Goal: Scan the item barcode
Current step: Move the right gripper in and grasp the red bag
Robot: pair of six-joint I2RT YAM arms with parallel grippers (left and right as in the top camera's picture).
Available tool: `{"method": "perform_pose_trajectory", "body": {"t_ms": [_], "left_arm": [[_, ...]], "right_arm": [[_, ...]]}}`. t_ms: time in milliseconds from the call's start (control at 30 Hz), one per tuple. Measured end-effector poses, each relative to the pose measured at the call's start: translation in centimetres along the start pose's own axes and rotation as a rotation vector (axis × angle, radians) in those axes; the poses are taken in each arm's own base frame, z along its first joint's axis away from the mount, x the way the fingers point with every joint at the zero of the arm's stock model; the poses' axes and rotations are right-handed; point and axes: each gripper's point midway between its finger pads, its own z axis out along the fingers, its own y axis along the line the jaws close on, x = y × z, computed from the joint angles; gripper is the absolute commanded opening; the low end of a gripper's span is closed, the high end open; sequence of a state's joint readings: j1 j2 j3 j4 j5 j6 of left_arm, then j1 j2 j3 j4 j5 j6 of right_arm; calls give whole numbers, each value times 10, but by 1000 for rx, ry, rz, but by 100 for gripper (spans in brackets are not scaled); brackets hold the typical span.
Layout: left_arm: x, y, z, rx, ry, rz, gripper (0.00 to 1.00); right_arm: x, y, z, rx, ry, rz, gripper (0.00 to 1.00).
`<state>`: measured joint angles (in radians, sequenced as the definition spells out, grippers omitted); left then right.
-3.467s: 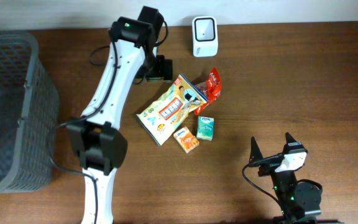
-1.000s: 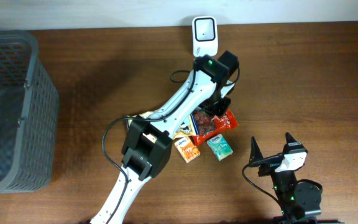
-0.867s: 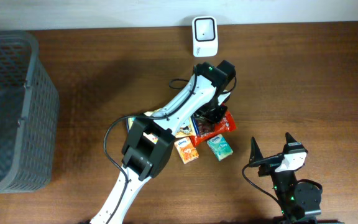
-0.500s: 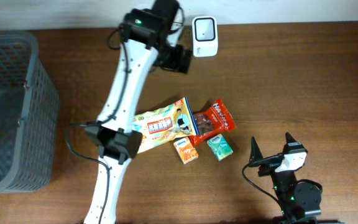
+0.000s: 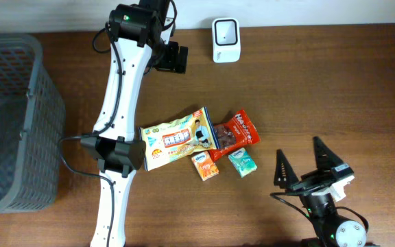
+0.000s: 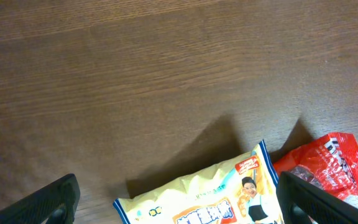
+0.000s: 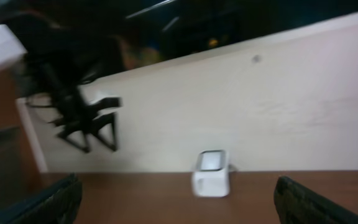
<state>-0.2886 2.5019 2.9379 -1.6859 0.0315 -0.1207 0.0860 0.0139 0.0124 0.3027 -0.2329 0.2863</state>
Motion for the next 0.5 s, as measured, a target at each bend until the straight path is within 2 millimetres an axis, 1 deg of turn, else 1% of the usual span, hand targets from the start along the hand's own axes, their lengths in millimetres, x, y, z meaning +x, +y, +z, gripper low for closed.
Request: {"method": "perform_pose_trajectory", "body": {"t_ms": [33, 100, 133, 167, 200, 233, 300, 333, 367, 433, 467, 500], "left_arm": [[0, 0, 0, -2, 1, 0, 99], [0, 1, 0, -5, 0, 0, 99], [0, 1, 0, -6, 0, 0, 99], [0, 1, 0, -6, 0, 0, 99], [0, 1, 0, -6, 0, 0, 99], [0, 1, 0, -6, -2, 0, 99], [1, 1, 0, -6, 2, 0, 99], [0, 1, 0, -7, 1, 0, 99], [0, 1, 0, -7, -2, 0, 99], [1, 1, 0, -7, 3, 0, 99], [1, 1, 0, -7, 3, 0, 99], [1, 2, 0, -8, 4, 0, 99]], "right_arm": [[-9, 9, 0, -47, -34, 13, 98], [-33, 22, -3, -108, -128, 19, 98], [-51, 30, -7, -147, -201, 15, 98], [-59, 32, -9, -156, -229, 20, 98], [-63, 30, -8, -132, -223, 31, 98], [-73, 29, -7, -111, -226, 33, 98], [-105, 30, 1, -46, -165, -13, 98], [-104, 28, 7, -17, -85, -20, 98], [-103, 24, 19, 13, 22, -16, 98], [-94, 22, 48, 38, 276, 19, 98], [-93, 22, 65, 27, 346, 25, 98], [-88, 25, 76, 9, 455, 45, 98]]}}
